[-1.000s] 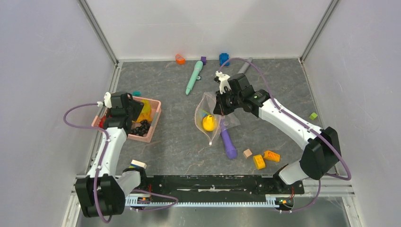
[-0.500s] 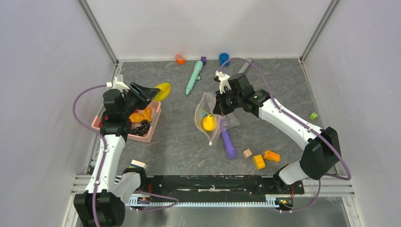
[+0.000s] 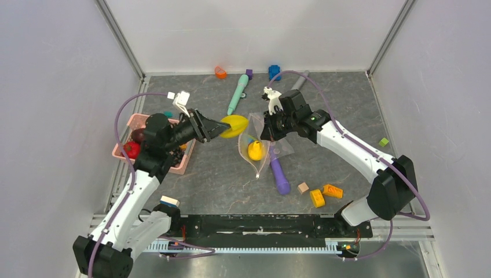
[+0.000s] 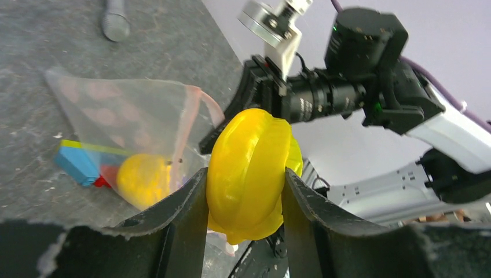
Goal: Place the food in the zip-top bag and seal the zipper
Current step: Place the fake fruit in the zipper food storage bag.
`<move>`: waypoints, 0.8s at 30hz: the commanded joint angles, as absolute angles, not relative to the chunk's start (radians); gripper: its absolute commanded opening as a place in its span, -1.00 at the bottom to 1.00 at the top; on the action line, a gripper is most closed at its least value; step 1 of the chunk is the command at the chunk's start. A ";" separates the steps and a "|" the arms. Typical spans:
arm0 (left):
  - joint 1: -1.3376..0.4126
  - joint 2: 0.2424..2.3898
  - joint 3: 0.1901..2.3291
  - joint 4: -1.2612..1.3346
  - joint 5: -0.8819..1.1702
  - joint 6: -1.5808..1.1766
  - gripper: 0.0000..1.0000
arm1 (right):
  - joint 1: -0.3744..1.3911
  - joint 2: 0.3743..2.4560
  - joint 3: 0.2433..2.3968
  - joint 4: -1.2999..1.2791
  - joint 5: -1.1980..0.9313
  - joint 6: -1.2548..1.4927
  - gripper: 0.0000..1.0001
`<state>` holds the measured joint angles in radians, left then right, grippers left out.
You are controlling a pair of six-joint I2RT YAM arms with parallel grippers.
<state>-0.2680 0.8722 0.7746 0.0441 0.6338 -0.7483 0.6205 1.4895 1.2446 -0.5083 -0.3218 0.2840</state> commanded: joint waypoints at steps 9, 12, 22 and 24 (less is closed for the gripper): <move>-0.472 0.919 0.891 -0.242 0.412 -0.586 -0.96 | 0.616 1.506 1.275 -0.455 -0.315 0.313 -1.00; -0.506 0.943 0.916 -0.317 0.331 -0.575 -0.95 | 0.616 1.496 1.269 -0.432 -0.324 0.321 -1.00; -0.649 1.072 1.035 -0.444 -0.017 -0.633 -0.95 | 0.617 1.462 1.273 -0.369 -0.409 0.341 -1.00; -0.684 1.097 1.073 -0.469 -0.112 -0.636 -0.96 | 0.615 1.464 1.284 -0.362 -0.443 0.341 -1.00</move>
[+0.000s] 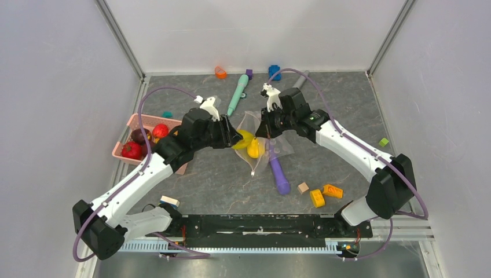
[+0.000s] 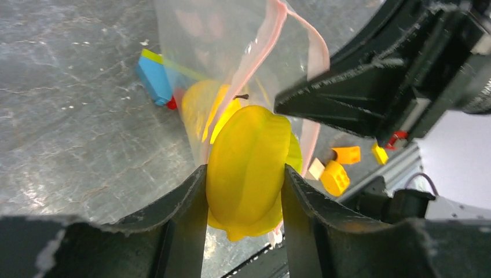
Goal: Place the food in the zip-top bag and seal the zipper
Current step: Place the fake fruit in the zipper food storage bag.
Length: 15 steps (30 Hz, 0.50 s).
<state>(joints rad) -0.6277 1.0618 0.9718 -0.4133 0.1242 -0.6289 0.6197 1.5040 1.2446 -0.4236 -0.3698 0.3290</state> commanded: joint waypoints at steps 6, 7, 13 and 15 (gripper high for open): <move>-0.740 1.149 1.163 -0.501 -0.270 -0.657 -0.96 | 0.618 1.473 1.358 -0.344 -0.560 0.331 -1.00; -0.746 1.155 1.175 -0.503 -0.288 -0.655 -0.96 | 0.617 1.478 1.378 -0.344 -0.581 0.327 -1.00; -0.759 1.180 1.234 -0.547 -0.375 -0.672 -0.96 | 0.630 1.510 1.470 -0.331 -0.669 0.319 -1.00; -0.759 1.178 1.235 -0.552 -0.393 -0.685 -0.96 | 0.637 1.518 1.485 -0.321 -0.685 0.319 -1.00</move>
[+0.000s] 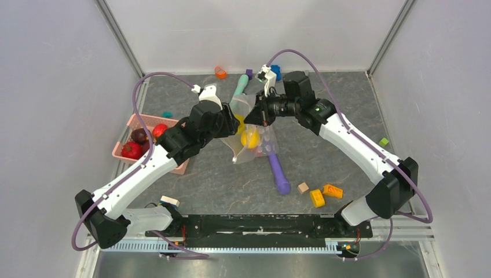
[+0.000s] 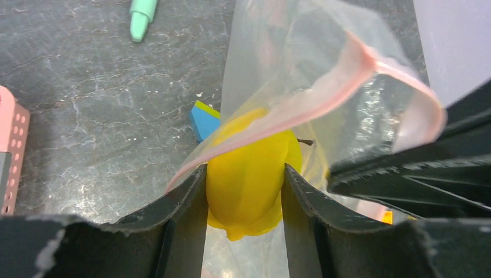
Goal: Place the food in the zip-top bag and seal the zipper
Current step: Place the fake fruit in the zipper food storage bag.
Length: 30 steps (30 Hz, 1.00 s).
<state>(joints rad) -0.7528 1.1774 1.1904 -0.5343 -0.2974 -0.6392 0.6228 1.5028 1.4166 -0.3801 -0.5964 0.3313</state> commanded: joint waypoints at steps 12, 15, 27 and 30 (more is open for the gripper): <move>-0.764 1.167 1.246 -0.643 -0.550 -0.761 -0.96 | 0.695 1.553 1.520 -0.190 -0.761 0.370 -1.00; -0.763 1.167 1.246 -0.642 -0.539 -0.767 -0.94 | 0.704 1.556 1.519 -0.145 -0.788 0.399 -1.00; -0.763 1.116 1.235 -0.603 -0.454 -0.701 0.89 | 0.704 1.543 1.486 -0.137 -0.761 0.404 -1.00; -0.763 1.088 1.233 -0.592 -0.438 -0.683 0.99 | 0.700 1.537 1.485 -0.177 -0.704 0.371 -1.00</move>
